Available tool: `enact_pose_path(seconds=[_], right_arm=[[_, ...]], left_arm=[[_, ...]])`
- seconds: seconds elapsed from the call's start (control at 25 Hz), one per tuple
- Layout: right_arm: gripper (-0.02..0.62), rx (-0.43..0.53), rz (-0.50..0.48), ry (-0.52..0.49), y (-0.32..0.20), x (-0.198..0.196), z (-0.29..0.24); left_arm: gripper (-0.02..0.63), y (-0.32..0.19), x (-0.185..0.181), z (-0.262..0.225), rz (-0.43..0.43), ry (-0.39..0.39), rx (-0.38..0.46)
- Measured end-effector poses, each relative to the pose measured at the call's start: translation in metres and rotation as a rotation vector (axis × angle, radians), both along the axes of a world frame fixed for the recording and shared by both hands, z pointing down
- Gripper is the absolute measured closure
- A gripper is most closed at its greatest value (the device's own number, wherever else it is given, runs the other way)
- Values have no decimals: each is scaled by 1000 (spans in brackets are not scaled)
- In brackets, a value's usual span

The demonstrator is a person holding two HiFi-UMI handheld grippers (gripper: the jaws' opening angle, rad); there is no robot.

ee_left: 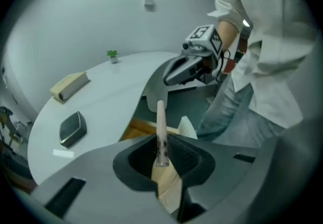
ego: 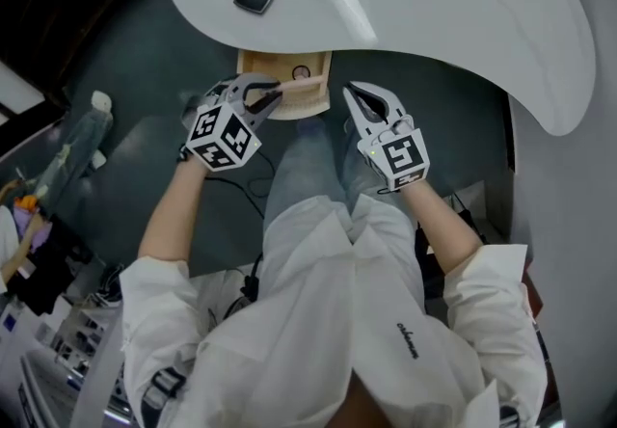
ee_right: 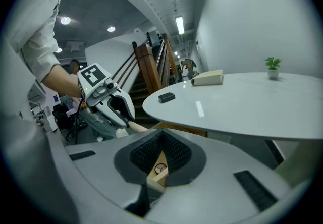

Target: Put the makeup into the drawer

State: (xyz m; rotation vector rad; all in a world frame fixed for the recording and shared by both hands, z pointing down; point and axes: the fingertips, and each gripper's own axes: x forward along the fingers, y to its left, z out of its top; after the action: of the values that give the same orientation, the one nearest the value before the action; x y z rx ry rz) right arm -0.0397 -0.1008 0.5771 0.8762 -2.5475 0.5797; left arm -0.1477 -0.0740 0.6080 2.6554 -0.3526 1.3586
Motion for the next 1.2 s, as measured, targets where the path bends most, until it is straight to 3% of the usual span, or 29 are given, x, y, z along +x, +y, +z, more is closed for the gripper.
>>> enact_pose_path(seconds=[0.24, 0.56, 0.68, 0.92, 1.2], right_arm=[[578, -22, -107, 88, 7, -30, 54], [578, -33, -96, 90, 1, -42, 72], [578, -40, -74, 84, 2, -37, 74], [578, -56, -56, 85, 8, -25, 78], [578, -64, -32, 78, 8, -22, 79]], left_arm=[[526, 14, -15, 83, 247, -182, -49], [526, 14, -1, 149, 460, -356, -115], [526, 18, -4, 171, 478, -405, -149], [525, 24, 0, 196, 481, -426, -202], [517, 36, -8, 225, 560, -496, -231]])
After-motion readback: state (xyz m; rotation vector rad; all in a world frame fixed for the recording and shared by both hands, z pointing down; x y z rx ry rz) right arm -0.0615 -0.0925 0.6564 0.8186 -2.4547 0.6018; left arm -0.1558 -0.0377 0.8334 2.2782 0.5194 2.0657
